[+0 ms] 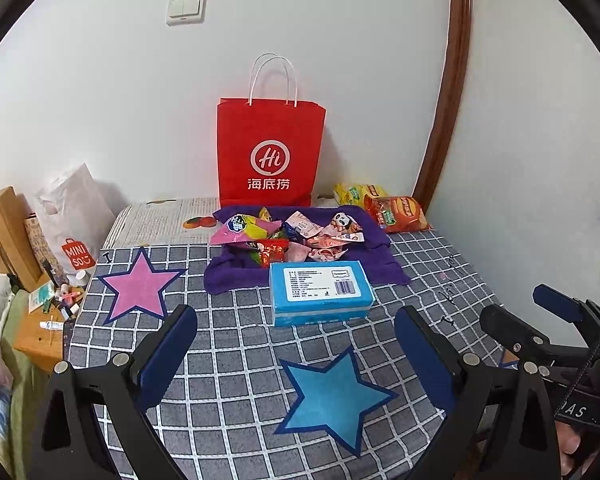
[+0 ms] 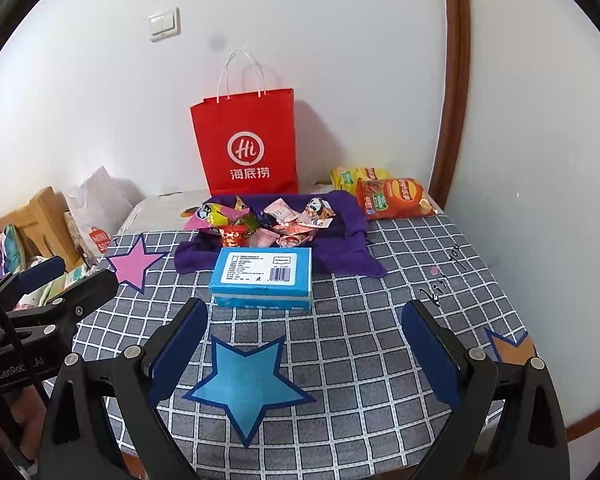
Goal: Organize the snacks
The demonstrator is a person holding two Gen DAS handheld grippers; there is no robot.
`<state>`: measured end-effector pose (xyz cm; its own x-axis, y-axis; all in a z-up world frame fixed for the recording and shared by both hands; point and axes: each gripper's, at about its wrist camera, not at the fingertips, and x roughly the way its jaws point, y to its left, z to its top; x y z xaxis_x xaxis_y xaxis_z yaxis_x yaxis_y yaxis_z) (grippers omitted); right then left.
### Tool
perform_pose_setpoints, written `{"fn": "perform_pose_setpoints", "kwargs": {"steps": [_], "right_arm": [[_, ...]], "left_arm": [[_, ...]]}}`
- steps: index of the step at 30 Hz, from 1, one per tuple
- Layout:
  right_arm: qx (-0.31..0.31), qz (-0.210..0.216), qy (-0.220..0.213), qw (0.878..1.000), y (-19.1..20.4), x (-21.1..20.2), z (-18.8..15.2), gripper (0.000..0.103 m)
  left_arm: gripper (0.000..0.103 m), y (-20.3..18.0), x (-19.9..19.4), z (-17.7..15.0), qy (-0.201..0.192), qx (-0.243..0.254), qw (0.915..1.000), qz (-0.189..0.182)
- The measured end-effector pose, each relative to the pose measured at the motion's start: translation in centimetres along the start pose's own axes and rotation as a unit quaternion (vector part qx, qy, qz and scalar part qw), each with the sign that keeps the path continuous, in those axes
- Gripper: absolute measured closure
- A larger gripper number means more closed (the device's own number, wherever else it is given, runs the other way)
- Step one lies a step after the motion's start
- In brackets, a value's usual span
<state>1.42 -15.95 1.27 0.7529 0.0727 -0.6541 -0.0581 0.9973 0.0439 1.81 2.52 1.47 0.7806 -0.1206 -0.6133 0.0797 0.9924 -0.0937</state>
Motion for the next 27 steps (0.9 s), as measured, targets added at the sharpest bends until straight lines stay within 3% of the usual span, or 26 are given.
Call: {"fn": "perform_pose_setpoints", "kwargs": {"steps": [27], "right_arm": [[0.009,0.003,-0.013,1.0,-0.7,-1.4,-0.4,0.006]], "left_arm": [[0.003,-1.4,-1.7,-0.1,-0.012,0.014,0.9998,-0.004]]}}
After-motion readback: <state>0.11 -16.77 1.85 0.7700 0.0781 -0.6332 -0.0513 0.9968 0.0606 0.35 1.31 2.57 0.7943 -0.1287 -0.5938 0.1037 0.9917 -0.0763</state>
